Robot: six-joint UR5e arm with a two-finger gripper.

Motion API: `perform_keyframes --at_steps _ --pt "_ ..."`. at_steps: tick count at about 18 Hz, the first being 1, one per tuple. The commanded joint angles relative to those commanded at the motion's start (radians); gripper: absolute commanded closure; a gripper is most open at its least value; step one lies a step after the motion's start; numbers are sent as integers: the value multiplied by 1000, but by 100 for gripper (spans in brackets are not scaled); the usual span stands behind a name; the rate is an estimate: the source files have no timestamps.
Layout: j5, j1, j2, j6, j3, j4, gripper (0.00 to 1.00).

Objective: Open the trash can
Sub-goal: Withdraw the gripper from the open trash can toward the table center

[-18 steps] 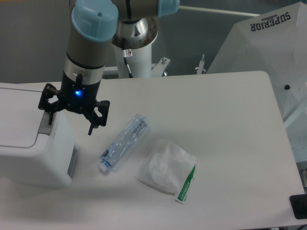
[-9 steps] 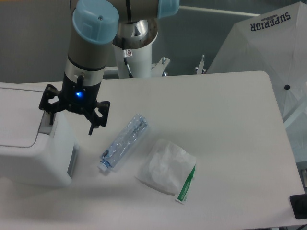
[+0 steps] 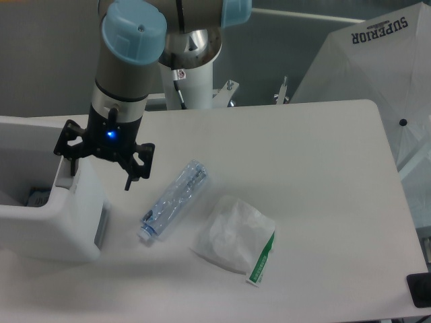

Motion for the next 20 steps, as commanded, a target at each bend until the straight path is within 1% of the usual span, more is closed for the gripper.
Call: perform_keyframes --at_steps 4,6,7,9,12,14,15,16,19,20 --pt "-2 6 8 17 12 6 0" --pt "2 17 5 17 14 31 0" --pt "2 38 6 18 14 38 0" --pt "0 101 5 31 12 58 0" --pt "0 205 -6 109 14 67 0" --pt "2 261 -21 191 11 71 0" --pt "2 297 -31 239 8 72 0" --pt "2 345 -38 314 8 72 0" --pt "3 426 -86 454 14 74 0" --pt "5 458 -107 515 14 90 0"
